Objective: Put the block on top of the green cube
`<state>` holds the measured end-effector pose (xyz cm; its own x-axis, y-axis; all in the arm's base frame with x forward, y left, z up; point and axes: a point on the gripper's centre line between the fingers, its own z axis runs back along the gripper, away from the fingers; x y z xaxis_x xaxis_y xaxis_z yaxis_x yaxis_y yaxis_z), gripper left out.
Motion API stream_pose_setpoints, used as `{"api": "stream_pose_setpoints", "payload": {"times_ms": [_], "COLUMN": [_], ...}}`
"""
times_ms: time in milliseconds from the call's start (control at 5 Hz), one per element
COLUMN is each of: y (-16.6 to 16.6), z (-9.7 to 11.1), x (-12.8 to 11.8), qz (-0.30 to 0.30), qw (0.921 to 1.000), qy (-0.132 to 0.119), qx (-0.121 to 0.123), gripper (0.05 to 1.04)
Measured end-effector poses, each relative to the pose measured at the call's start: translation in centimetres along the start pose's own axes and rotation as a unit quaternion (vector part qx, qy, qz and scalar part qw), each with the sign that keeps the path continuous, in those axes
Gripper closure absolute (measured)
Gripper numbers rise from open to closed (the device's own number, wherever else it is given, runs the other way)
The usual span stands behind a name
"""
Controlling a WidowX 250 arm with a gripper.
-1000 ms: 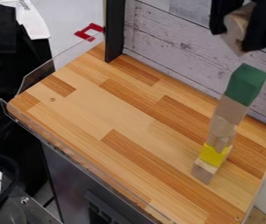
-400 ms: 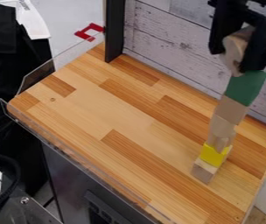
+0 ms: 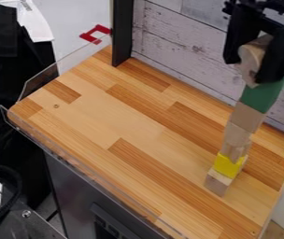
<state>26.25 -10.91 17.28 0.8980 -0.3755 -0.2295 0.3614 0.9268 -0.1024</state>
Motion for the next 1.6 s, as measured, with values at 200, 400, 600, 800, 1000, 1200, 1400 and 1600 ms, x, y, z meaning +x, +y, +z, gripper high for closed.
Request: {"api": "stream_pose_setpoints", "payload": {"times_ms": [200, 400, 600, 800, 1000, 1200, 1400, 1600], "y": [0.1, 0.5, 2.2, 5.1, 9.2, 14.3, 16.4, 16.1], "z": [0.3, 0.3, 1.5, 6.4, 11.0, 10.9, 7.2, 4.3], "x": [0.0, 0.1, 0.1, 0.1, -0.3, -1.3, -1.5, -1.8], "qz": [-0.001, 0.009, 0.038, 0.087, 0.132, 0.189, 0.212, 0.200], "qw": [1.0000, 0.9998, 0.9989, 0.9919, 0.9773, 0.9662, 0.9706, 0.9778], "qy": [0.000, 0.005, -0.007, -0.067, -0.119, -0.116, -0.064, -0.022], "qx": [-0.007, -0.015, -0.027, -0.064, -0.116, -0.132, -0.095, -0.058], "gripper": [0.183, 0.080, 0.085, 0.085, 0.085, 0.085, 0.085, 0.085]}}
